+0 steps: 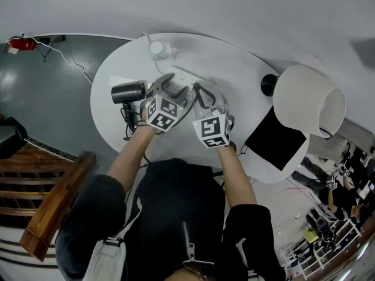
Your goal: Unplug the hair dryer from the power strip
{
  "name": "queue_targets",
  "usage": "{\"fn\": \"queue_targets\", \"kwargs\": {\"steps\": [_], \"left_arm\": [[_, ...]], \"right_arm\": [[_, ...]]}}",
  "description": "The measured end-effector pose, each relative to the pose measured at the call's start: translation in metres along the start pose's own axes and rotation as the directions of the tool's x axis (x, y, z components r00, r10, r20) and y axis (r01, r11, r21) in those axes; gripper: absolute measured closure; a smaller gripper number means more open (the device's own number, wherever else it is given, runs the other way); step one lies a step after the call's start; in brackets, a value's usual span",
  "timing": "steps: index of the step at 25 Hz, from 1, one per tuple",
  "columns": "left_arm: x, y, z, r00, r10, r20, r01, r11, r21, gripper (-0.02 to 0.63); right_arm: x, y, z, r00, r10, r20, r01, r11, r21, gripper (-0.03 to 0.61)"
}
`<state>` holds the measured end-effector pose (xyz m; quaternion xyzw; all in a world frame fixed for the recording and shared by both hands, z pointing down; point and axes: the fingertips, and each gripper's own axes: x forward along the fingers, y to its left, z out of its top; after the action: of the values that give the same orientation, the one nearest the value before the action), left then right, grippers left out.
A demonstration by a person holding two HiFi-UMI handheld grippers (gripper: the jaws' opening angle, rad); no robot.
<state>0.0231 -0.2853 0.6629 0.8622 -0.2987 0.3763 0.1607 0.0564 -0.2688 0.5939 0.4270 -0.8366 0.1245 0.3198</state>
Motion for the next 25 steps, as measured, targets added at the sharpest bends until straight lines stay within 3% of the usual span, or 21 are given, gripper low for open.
{"fn": "queue_targets", "kwargs": {"steps": [25], "left_arm": [[-0.002,-0.001,0.003,1.000,0.004,0.001,-0.004,1.000,-0.003,0.365]], "right_arm": [[-0.046,0.004,0.009,0.997,-0.057,0.058,0.058,0.998,-0.001,0.529]]}}
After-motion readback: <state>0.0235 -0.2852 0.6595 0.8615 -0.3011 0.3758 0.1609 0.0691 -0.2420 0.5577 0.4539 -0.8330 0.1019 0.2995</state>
